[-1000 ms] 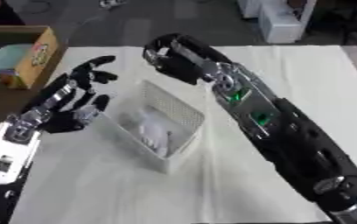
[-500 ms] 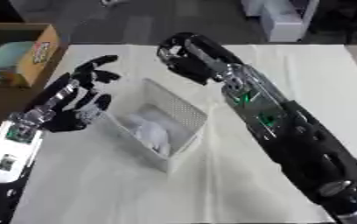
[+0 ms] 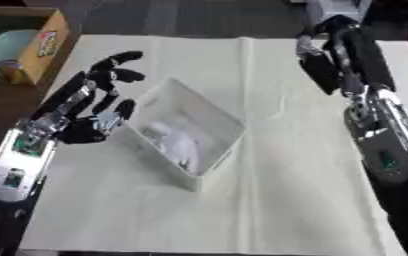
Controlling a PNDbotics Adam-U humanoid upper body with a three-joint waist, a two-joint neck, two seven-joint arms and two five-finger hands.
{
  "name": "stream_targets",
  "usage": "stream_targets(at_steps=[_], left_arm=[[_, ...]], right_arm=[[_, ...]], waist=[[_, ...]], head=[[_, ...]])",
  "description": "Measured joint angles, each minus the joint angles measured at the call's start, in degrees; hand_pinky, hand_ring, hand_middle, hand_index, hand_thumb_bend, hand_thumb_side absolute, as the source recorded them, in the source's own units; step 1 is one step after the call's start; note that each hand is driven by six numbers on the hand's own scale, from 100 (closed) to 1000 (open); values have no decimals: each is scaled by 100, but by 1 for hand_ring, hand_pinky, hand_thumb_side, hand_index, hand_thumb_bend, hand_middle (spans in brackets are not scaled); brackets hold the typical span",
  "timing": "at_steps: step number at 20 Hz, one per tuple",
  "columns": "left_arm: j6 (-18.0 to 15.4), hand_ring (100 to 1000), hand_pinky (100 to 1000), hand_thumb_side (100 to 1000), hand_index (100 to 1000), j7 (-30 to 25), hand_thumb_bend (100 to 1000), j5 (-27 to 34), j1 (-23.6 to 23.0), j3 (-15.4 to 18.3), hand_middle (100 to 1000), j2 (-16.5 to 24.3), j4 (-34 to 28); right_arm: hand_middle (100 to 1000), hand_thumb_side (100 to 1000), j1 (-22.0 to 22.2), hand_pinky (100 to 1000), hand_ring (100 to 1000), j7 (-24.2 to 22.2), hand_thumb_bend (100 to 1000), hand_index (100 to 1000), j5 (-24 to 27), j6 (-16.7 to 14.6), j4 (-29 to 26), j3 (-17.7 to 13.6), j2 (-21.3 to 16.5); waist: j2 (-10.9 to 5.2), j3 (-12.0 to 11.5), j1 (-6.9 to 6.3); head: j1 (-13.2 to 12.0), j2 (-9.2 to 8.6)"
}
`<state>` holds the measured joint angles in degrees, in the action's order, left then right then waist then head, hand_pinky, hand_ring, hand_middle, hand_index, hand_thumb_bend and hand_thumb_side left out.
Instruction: Pick up objects on the table and place them in the box.
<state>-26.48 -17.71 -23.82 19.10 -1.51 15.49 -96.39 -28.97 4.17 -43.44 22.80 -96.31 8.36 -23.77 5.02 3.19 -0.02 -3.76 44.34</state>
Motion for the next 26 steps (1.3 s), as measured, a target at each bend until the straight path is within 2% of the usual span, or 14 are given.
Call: stream_targets(at_steps=[2, 4, 7, 10, 13, 17, 22, 26], left_arm=[[-13, 100, 755, 686, 827, 98, 100, 104, -92, 22, 937, 49, -198], [0, 100, 739, 686, 821, 185, 100, 255, -186, 25, 928, 70, -413], [70, 100, 726, 690, 823, 345, 100, 573, -303, 61, 917, 71, -758], [177, 100, 723, 703, 820, 499, 100, 897, -397, 97, 921, 65, -1052], [299, 100, 724, 714, 818, 576, 100, 1131, -476, 134, 930, 3, -1242], [453, 100, 725, 722, 816, 574, 100, 1308, -522, 163, 935, -109, -1350], [596, 100, 738, 736, 805, 699, 100, 1431, -535, 186, 941, -202, -1371], [715, 100, 741, 746, 787, 1042, 100, 1438, -556, 239, 938, -244, -1370]], right_arm=[[583, 940, 374, 298, 468, 918, 100, 636, 160, 104, -400, -372, 9], [565, 925, 678, 304, 463, 1905, 100, 623, 367, 47, -772, -662, 43], [534, 906, 1014, 314, 451, 3274, 100, 606, 584, -315, -1223, -970, 176], [512, 897, 1243, 315, 434, 4204, 100, 591, 611, -768, -1511, -1193, 329], [506, 909, 1366, 312, 427, 4568, 100, 587, 608, -1092, -1651, -1441, 480], [505, 897, 1408, 311, 426, 4727, 100, 585, 658, -1344, -1717, -1698, 618], [507, 899, 1453, 309, 427, 4768, 100, 590, 673, -1449, -1721, -1823, 697], [508, 902, 1456, 306, 427, 4776, 100, 592, 709, -1477, -1721, -1824, 721]], waist=[[50, 40, 1], [85, 66, -1], [120, 136, -6], [143, 195, -22], [191, 256, -29], [244, 328, -90], [248, 339, -99], [249, 287, -99]], head=[[-37, 0], [-57, 0], [-78, 0], [-78, 0], [43, 0], [236, 0], [276, 0], [247, 0]])
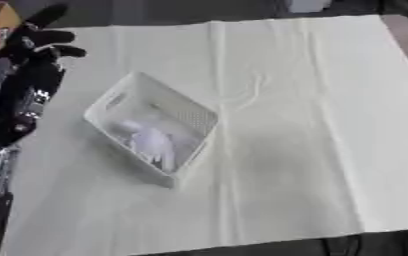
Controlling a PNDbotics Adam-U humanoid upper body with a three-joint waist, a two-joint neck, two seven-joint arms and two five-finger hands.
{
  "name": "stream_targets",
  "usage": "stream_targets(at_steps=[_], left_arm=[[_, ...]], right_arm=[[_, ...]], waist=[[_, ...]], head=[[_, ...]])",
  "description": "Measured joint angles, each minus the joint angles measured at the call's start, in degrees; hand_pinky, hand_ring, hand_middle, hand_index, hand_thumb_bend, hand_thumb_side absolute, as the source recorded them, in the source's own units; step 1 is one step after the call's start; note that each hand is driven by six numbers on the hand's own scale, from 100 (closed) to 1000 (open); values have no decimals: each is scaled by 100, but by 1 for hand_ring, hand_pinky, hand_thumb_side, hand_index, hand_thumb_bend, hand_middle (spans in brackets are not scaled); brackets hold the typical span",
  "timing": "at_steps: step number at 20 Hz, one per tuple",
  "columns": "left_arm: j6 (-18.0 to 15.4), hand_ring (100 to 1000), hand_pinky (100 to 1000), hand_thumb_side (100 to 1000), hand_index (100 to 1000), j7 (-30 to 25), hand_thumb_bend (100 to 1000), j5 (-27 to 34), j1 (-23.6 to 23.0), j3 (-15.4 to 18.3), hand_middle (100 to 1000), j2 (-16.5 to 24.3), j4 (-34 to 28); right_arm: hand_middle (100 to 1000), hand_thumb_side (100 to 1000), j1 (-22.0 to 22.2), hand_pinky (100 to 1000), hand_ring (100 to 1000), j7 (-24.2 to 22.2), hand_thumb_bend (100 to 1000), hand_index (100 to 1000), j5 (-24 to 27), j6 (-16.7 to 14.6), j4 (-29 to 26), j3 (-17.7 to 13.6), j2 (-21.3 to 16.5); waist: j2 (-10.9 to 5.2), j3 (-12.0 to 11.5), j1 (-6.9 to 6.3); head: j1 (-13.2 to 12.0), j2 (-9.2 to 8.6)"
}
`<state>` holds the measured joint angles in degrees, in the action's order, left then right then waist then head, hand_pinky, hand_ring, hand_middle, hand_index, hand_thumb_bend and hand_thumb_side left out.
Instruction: Pick up objects on the table and place them in the box.
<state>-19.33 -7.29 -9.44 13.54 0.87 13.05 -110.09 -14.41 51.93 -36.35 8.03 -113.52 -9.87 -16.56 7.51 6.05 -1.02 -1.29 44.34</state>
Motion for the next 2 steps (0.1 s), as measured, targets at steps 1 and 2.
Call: stream_targets(at_steps=[1, 2], left_arm=[[36, 100, 741, 746, 786, 97, 100, -3, -8, 2, 938, 0, 0], [68, 100, 741, 745, 785, 183, 100, -10, -21, 5, 938, 0, 1]], right_arm=[[508, 902, 2, 305, 427, 0, 100, 593, 6, 0, 0, 4, 1], [508, 903, 4, 304, 427, 0, 100, 594, 17, 0, 0, 15, 5]], waist=[[0, -13, 1], [0, -23, 1]], head=[[-31, 0], [-55, 0]])
